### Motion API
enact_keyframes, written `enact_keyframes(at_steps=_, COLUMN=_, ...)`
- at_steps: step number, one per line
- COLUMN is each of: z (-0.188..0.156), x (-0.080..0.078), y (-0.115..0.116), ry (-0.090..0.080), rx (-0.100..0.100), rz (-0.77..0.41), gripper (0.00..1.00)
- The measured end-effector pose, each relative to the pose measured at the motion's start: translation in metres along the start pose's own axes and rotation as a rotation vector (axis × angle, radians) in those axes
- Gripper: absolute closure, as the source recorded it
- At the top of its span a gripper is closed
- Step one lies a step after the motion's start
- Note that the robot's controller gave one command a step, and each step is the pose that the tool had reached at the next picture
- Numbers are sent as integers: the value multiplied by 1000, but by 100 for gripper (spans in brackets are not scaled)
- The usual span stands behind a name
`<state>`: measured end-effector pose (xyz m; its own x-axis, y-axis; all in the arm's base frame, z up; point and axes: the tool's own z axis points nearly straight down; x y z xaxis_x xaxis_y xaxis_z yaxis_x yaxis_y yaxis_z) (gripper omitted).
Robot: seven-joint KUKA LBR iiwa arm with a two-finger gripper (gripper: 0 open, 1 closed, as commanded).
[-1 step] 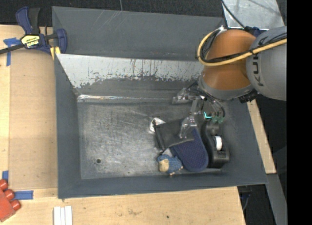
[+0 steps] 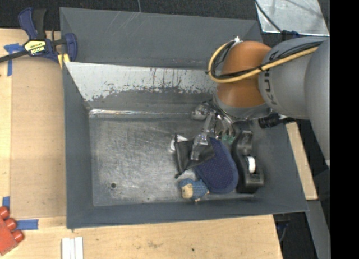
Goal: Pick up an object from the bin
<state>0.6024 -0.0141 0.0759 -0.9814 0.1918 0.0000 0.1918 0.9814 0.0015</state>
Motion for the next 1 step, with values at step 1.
enact_keyframes(at_steps=1, z=1, x=4, y=41, ry=-13, rx=2, rz=-228, gripper=0)
